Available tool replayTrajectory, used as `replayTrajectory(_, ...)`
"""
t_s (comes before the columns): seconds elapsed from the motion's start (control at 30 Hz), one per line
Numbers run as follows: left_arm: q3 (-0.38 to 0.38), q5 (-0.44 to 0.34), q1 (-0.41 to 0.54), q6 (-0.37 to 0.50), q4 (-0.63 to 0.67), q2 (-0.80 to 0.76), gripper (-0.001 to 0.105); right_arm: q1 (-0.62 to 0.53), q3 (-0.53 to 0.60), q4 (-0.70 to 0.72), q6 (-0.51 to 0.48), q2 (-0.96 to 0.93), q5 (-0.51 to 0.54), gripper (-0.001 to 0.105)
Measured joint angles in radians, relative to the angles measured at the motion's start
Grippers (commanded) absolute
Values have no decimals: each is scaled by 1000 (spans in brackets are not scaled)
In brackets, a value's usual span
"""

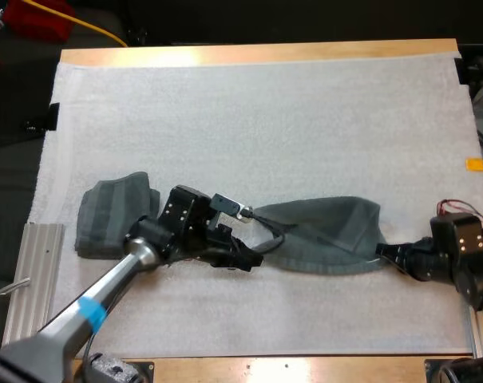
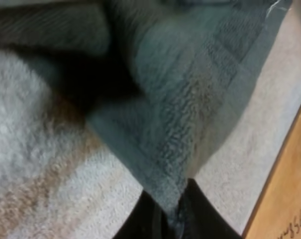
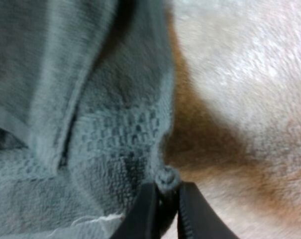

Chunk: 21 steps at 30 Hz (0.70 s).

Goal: Pick towel from pile, fold and stack

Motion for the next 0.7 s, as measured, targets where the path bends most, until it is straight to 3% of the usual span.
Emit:
replayTrajectory(0.2,-40,-27,0,0,73,-105,0,0,-103,81,-16,0,-116,2)
replayTrajectory(0.3,-120,-52,0,13,125,-153,0,0,-165,96,-16,0,-200,2)
replayTrajectory(0.47,-223,-60,0,48,213,-175,0,0,-264,119,-16,-19,-213,2)
replayTrajectory(0.7,-413,-132,0,98,380,-175,0,0,-430,162,-16,-33,-221,2)
